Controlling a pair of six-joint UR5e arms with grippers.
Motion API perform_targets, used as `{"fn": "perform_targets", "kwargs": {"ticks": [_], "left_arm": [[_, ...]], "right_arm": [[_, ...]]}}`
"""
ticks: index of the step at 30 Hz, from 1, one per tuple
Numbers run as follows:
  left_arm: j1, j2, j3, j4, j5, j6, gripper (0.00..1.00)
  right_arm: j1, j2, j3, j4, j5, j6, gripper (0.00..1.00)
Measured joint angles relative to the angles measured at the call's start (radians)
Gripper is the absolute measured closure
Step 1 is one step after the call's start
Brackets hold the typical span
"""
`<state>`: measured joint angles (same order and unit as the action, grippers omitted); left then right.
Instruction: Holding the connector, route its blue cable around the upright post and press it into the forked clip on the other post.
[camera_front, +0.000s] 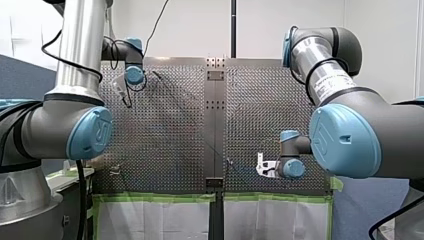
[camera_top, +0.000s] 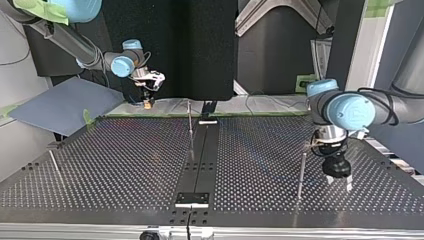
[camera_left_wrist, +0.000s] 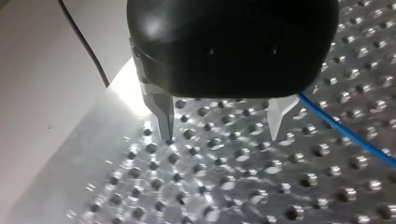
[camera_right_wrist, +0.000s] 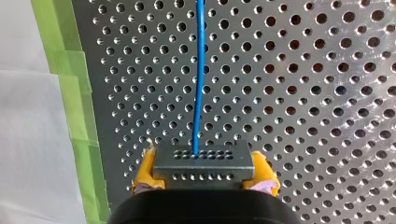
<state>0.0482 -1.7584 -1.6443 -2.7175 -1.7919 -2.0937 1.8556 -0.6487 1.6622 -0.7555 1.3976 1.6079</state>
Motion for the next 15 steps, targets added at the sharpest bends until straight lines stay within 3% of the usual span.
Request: {"fn": "perform_targets", "kwargs": {"ticks": [9, 15], "left_arm": [[-0.003, 0.000, -0.069, 0.039, 0.064, -0.085, 0.00], [-0.006, -0.001, -0.084, 0.047, 0.095, -0.143, 0.00]], "right_arm": [[0.005, 0.000, 0.000, -0.004, 0.000, 0.000, 1.00], [0.010, 0.000, 0.000, -0.003, 0.000, 0.000, 1.00]]}}
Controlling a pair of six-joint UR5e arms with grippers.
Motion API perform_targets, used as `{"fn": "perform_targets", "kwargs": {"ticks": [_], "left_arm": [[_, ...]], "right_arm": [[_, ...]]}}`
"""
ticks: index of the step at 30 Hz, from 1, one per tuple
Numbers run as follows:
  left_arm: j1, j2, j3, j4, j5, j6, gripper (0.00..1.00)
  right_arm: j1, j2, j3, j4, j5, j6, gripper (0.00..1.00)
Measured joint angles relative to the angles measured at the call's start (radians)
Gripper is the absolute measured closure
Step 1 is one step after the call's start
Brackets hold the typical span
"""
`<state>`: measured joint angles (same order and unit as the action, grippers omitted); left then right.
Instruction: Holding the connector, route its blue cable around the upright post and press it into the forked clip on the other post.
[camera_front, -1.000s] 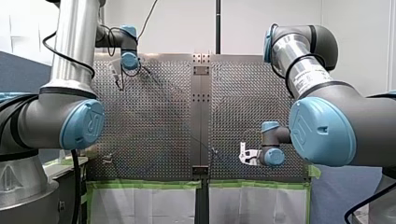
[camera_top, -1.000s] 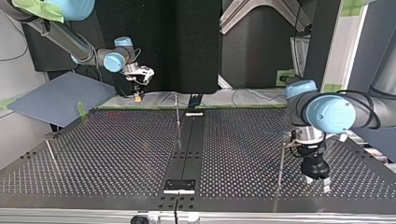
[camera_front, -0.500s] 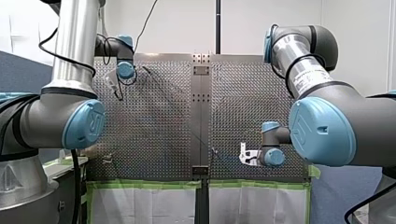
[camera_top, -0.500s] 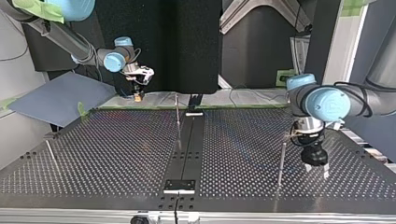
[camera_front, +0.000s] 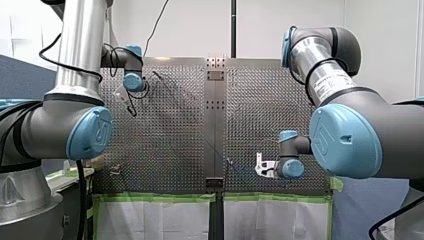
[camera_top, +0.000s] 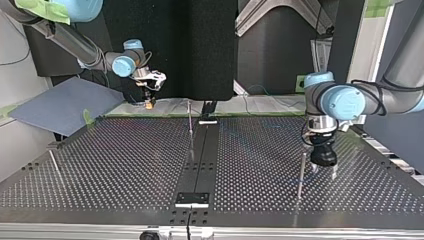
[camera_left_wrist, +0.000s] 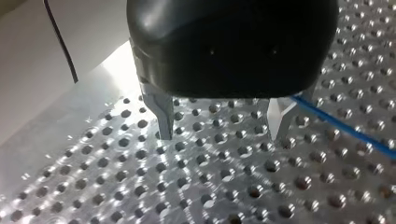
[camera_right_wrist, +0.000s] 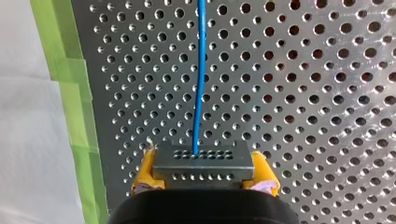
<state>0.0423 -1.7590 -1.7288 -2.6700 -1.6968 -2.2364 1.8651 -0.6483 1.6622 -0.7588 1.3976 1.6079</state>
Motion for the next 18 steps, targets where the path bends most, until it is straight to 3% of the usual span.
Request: {"fn": "perform_targets", "kwargs": {"ticks": [18], "left_arm": [[0.030, 0.000, -0.002, -0.010, 0.155, -0.158, 0.00]], "right_arm": [[0.001, 0.000, 0.000, 0.000, 0.000, 0.002, 1.00]]}}
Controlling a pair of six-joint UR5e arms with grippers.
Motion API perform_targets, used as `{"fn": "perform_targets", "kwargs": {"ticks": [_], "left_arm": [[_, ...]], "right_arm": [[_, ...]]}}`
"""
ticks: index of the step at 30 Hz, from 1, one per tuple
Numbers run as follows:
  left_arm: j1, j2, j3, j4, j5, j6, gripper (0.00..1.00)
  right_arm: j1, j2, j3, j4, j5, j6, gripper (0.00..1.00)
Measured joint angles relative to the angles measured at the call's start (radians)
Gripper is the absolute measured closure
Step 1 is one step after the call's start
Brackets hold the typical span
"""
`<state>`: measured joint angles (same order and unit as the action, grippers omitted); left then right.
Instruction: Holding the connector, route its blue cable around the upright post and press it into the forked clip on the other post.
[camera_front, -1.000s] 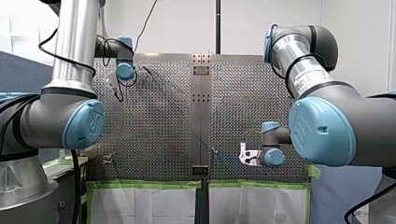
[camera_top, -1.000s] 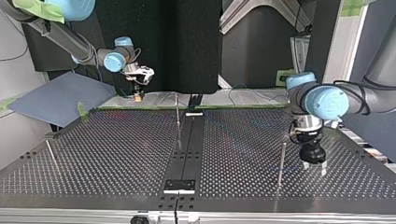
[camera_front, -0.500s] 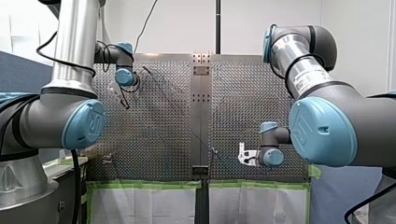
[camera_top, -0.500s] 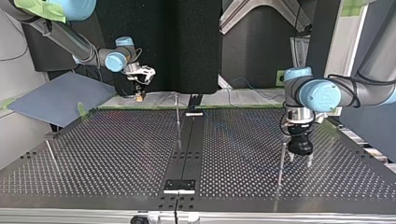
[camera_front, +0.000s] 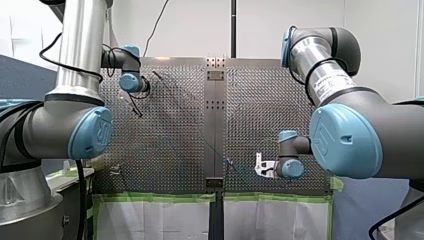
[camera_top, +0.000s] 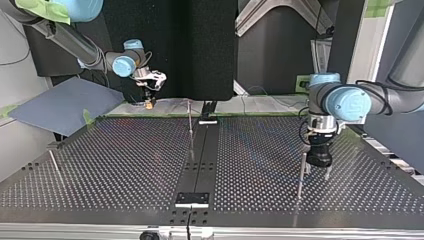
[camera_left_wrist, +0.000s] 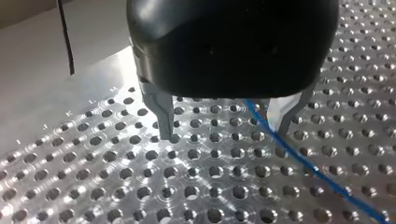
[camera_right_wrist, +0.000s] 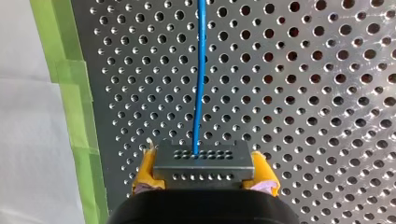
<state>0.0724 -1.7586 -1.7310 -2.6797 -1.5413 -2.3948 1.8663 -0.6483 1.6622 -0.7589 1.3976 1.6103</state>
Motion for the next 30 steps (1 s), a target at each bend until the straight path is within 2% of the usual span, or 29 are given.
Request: {"fn": "perform_targets", "kwargs": {"ticks": [5, 12, 17, 20, 30], "left_arm": [[0.006, 0.000, -0.003, -0.003, 0.037, -0.037, 0.00], [0.011, 0.000, -0.046, 0.039, 0.099, -0.099, 0.00], [0.010, 0.002, -0.055, 0.019, 0.138, -0.140, 0.00], [0.008, 0.006, -0.056, -0.006, 0.135, -0.137, 0.00], [0.021, 0.061, -0.084, -0.102, 0.060, -0.050, 0.00]], "right_arm": [[0.000, 0.000, 0.000, 0.003, 0.000, -0.002, 1.00], [0.000, 0.000, 0.000, 0.004, 0.000, -0.002, 1.00], [0.000, 0.000, 0.000, 0.004, 0.000, -0.002, 1.00], [0.000, 0.000, 0.000, 0.005, 0.000, -0.002, 1.00], [0.000, 0.000, 0.000, 0.005, 0.000, -0.002, 1.00]]}}
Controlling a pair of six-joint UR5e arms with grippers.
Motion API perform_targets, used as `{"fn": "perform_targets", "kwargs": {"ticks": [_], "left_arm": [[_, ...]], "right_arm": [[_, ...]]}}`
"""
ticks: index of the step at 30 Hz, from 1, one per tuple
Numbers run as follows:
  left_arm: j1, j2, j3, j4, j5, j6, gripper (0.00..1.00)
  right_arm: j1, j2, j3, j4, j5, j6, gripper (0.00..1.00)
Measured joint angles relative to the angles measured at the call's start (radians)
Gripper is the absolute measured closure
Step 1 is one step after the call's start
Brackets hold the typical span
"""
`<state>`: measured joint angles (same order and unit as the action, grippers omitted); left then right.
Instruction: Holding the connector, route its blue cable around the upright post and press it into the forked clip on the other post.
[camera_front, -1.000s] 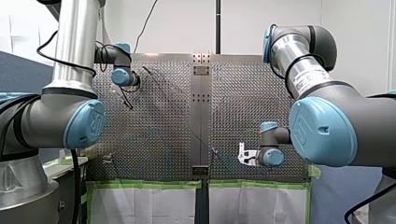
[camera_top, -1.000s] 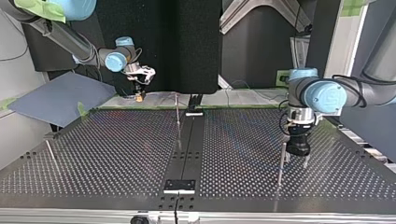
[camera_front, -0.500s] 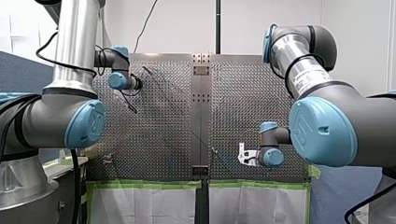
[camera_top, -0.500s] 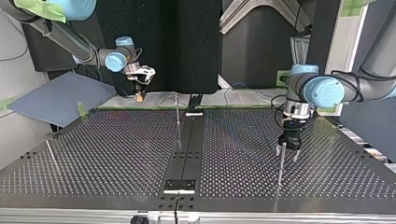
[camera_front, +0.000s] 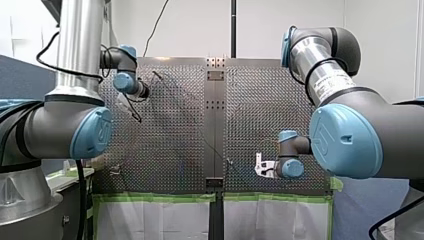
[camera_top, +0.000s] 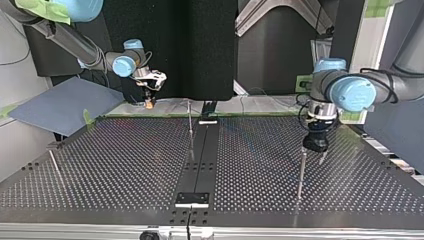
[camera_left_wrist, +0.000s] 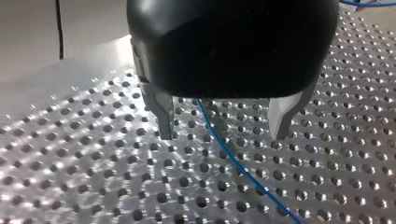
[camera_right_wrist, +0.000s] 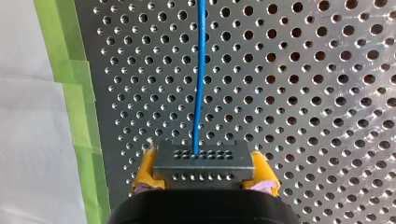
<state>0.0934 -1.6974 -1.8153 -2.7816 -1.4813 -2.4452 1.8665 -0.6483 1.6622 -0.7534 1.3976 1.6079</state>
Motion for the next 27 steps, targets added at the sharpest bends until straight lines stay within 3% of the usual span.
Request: {"fn": "perform_targets", "kwargs": {"ticks": [9, 18, 27], "left_arm": [[0.004, 0.072, -0.009, -0.073, -0.065, 0.072, 0.00], [-0.017, 0.151, -0.064, -0.146, -0.062, 0.151, 0.00], [-0.098, 0.215, -0.155, -0.094, -0.090, 0.242, 0.00]], "right_arm": [[0.001, 0.000, 0.000, -0.001, 0.000, 0.001, 1.00], [0.002, 0.000, 0.000, -0.003, 0.000, 0.005, 1.00], [0.007, 0.000, 0.000, 0.000, 0.000, 0.006, 1.00]]}}
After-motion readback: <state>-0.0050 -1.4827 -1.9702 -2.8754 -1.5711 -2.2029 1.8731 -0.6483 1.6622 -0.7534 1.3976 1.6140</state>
